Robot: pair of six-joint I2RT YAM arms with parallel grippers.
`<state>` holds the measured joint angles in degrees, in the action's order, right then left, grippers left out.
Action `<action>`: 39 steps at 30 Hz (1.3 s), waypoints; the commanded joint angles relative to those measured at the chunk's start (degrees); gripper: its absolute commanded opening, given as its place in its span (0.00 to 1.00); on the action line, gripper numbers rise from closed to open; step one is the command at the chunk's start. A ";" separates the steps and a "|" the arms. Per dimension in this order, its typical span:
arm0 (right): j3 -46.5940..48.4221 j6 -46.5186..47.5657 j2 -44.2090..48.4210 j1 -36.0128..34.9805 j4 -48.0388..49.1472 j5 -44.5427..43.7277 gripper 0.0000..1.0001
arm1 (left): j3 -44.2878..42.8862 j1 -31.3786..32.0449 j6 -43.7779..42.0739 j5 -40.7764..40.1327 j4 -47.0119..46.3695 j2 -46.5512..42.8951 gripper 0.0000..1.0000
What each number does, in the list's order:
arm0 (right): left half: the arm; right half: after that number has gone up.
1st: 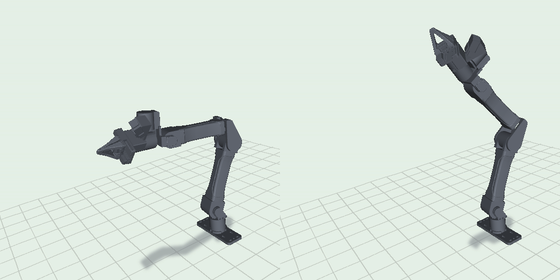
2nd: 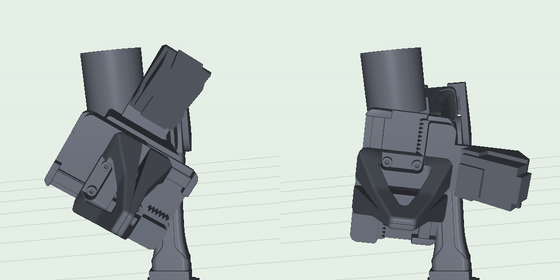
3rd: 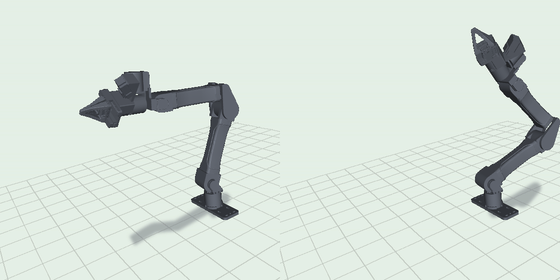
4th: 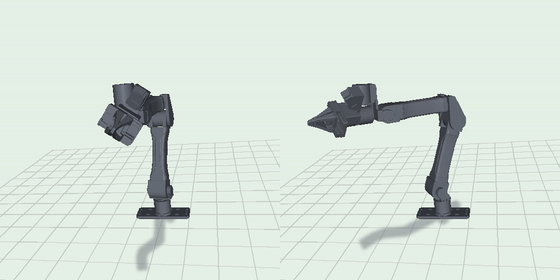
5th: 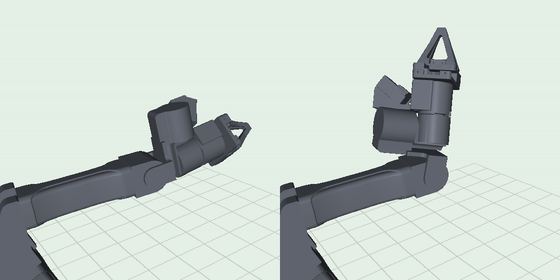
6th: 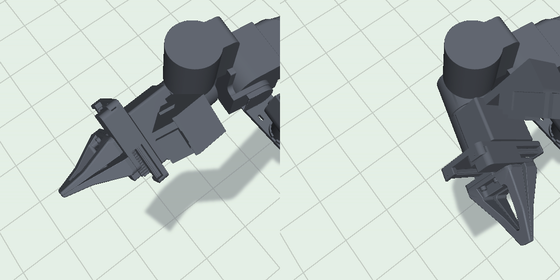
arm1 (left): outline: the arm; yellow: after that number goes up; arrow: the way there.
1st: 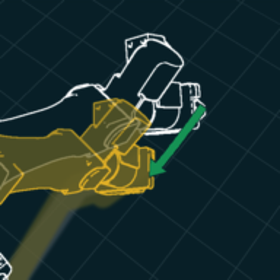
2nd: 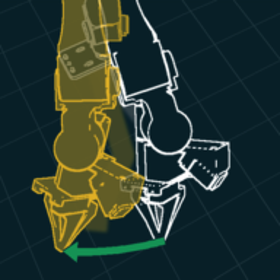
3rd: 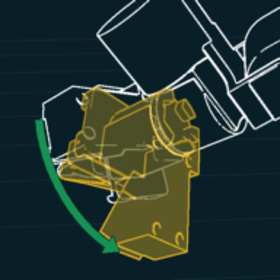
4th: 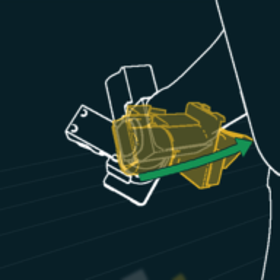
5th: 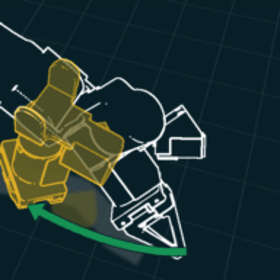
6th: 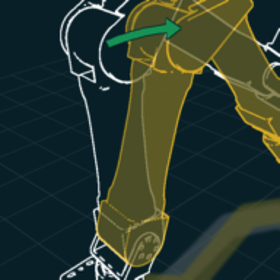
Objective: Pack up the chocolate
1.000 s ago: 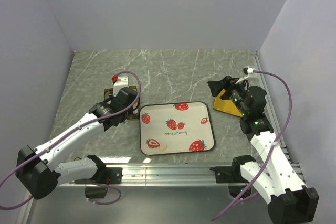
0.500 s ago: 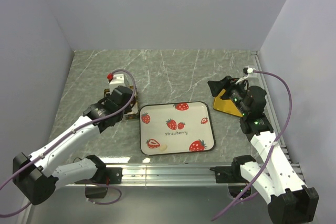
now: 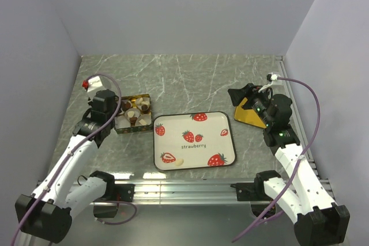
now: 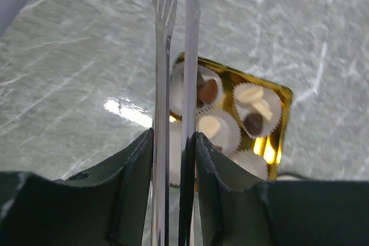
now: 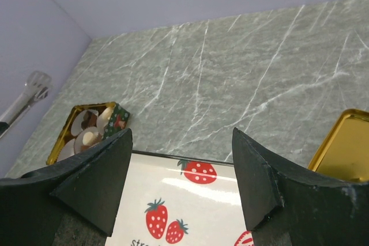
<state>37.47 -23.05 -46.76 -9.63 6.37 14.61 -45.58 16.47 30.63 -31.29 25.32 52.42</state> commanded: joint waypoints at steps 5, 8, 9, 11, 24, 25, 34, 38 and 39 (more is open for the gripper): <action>2.78 0.90 -0.08 -0.48 1.80 0.24 0.76 | 5.06 -8.38 -1.28 0.96 -9.85 -0.48 0.39; 2.78 0.90 -0.17 -0.48 1.80 0.15 0.76 | 7.78 -9.70 -0.22 2.37 -11.34 -1.35 0.41; 2.78 0.90 -0.17 -0.39 1.80 0.15 0.76 | 8.49 -9.88 -0.14 2.02 -11.69 -1.71 0.41; 2.69 0.81 -0.43 -0.48 1.98 0.24 0.76 | 9.90 -10.14 -0.22 1.40 -12.49 -2.24 0.42; 2.52 0.99 -0.17 -0.48 1.63 0.15 0.76 | 12.53 -13.91 -1.54 3.95 -15.47 1.80 0.44; 2.52 0.99 0.00 -0.48 1.45 0.07 0.76 | 12.71 -14.36 -1.54 4.30 -15.83 2.07 0.45; 2.43 1.16 0.79 -0.39 0.93 -0.46 0.76 | 11.40 -19.37 -2.68 8.52 -16.88 8.66 0.47; 2.43 1.43 1.41 -0.48 0.49 -1.16 0.76 | 10.87 -20.60 -3.30 8.79 -17.15 10.68 0.47; 2.43 1.43 1.50 -0.48 0.31 -1.25 0.76 | 10.78 -20.95 -3.39 8.88 -17.23 11.03 0.47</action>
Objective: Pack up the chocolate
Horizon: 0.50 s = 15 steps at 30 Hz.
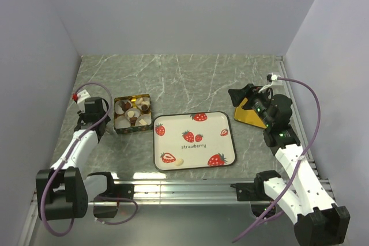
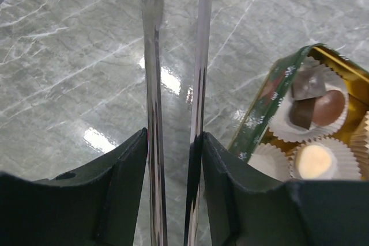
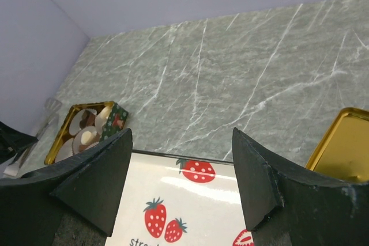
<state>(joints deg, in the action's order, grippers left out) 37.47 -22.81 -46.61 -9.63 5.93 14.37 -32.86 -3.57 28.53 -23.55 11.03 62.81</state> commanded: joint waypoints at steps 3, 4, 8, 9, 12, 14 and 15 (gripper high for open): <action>2.43 1.36 1.96 -0.48 0.31 -1.45 0.76 | -2.47 -1.70 -1.73 1.49 -3.55 2.40 0.48; 2.43 1.36 2.22 -0.48 0.22 -1.63 0.76 | -2.73 -1.87 -1.81 1.58 -3.64 2.93 0.48; 2.25 1.54 2.84 -0.48 -0.40 -2.07 0.76 | -3.79 -2.67 -2.17 0.00 -3.65 6.96 0.48; 2.25 1.54 3.01 -0.48 -0.40 -2.15 0.76 | -4.22 -3.01 -2.08 -0.44 -3.73 7.76 0.49; 2.08 1.54 3.19 -0.48 -0.57 -2.24 0.76 | -4.40 -3.72 -2.69 0.17 -4.78 10.22 0.52; 2.16 1.63 3.10 -0.48 -0.84 -2.42 0.76 | -4.67 -4.07 -2.96 0.43 -5.66 11.81 0.53; 2.16 1.71 3.02 -0.48 -0.75 -2.59 0.76 | -4.75 -3.99 -3.13 0.52 -6.01 12.16 0.54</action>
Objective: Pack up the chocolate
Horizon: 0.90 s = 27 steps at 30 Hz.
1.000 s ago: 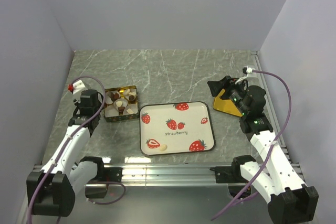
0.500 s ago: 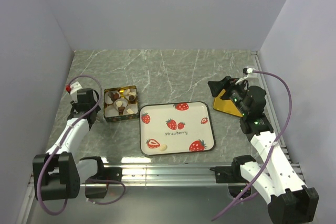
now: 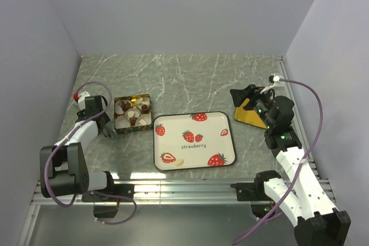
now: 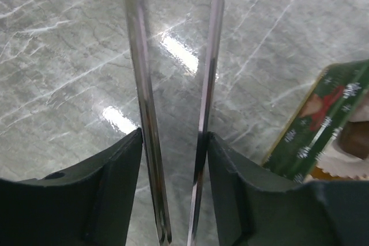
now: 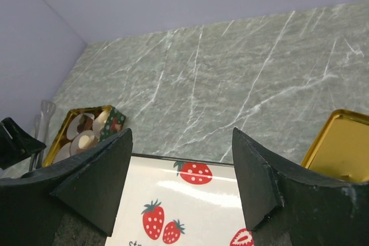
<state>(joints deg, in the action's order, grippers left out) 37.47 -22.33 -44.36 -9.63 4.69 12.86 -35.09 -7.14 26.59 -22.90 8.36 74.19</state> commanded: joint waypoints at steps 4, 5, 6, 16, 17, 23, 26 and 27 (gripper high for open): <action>2.43 1.67 -0.11 -0.48 -0.29 -1.61 0.76 | -2.70 -0.51 -1.45 -0.48 -4.32 0.78 0.59; 2.60 1.85 -0.29 -0.48 -0.47 -1.53 0.76 | -2.79 -0.51 -1.45 -0.66 -4.32 0.60 0.60; 2.69 1.85 -0.72 -0.39 -0.64 -1.70 0.76 | -2.79 -0.51 -1.37 -0.83 -4.49 0.34 0.63; 2.87 2.55 -1.26 -0.48 -1.44 -3.11 0.76 | -3.14 -0.51 -1.01 -1.36 -4.14 -0.72 0.90; 2.78 2.55 -1.26 -0.39 -1.44 -3.37 0.76 | -3.14 -0.60 -1.01 -1.28 -4.14 -0.89 0.90; 3.48 3.17 -2.31 -0.48 -3.10 -6.00 0.77 | -2.35 -0.60 -0.75 -0.49 -4.84 -3.96 0.93; 4.36 3.34 -3.71 -0.39 -4.25 -8.64 0.77 | -1.65 -0.51 -0.75 0.39 -5.46 -6.16 0.93; 4.45 3.43 -4.67 -0.39 -5.12 -9.34 0.77 | -1.39 -0.60 -0.66 0.48 -5.55 -6.69 0.93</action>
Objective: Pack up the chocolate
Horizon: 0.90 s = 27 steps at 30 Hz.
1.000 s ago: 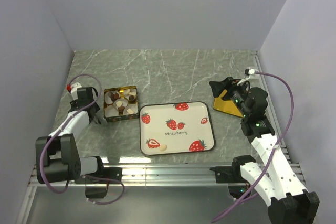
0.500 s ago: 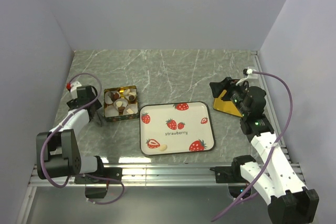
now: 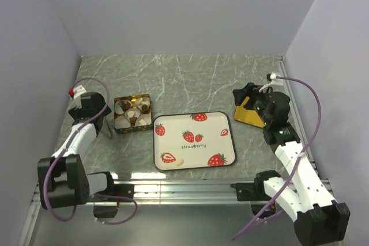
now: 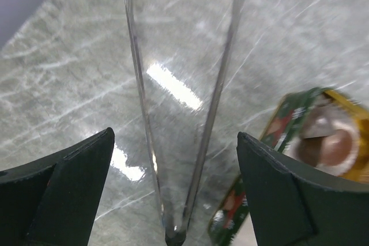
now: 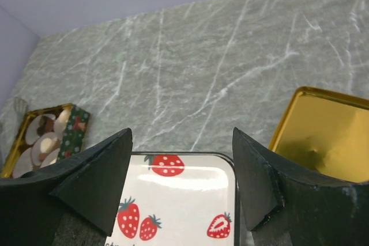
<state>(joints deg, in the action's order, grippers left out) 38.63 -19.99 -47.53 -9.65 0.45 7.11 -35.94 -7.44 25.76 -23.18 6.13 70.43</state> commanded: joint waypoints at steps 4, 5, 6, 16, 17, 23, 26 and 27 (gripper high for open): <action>5.57 1.18 -6.16 -0.37 -4.83 -7.02 0.77 | 0.00 -0.29 -0.09 6.45 -4.63 -5.21 0.93; 7.06 1.01 -8.78 -0.46 -6.84 -8.68 0.77 | 0.08 -0.29 -0.18 8.05 -5.07 -5.39 0.92; 7.77 0.74 -10.20 -0.37 -7.91 -9.57 0.77 | 0.08 -0.21 -0.44 9.80 -5.42 -5.92 0.92; 15.41 -0.40 -29.10 -0.37 -14.95 -13.97 0.72 | 3.95 -0.20 -0.62 22.47 -10.17 -14.79 0.93; 16.64 -0.32 -31.37 -0.37 -15.30 -14.06 0.70 | 4.65 -0.20 -0.53 22.74 -10.52 -15.41 0.93; 20.68 -0.49 -39.73 -0.46 -16.53 -14.41 0.64 | 5.10 -0.12 -0.45 24.50 -11.05 -16.56 0.93; 23.15 -0.40 -44.21 -0.46 -18.11 -14.15 0.59 | 5.09 -0.03 -0.36 25.02 -10.96 -16.03 0.93; 23.85 -0.32 -45.36 -0.46 -18.90 -14.15 0.57 | 5.09 0.15 -0.45 25.11 -10.96 -16.12 0.93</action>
<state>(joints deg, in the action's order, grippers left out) 58.78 -20.10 -90.30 -9.76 -16.40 -5.78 -31.14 -7.51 25.74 -0.05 -2.37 54.35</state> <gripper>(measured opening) 0.583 0.930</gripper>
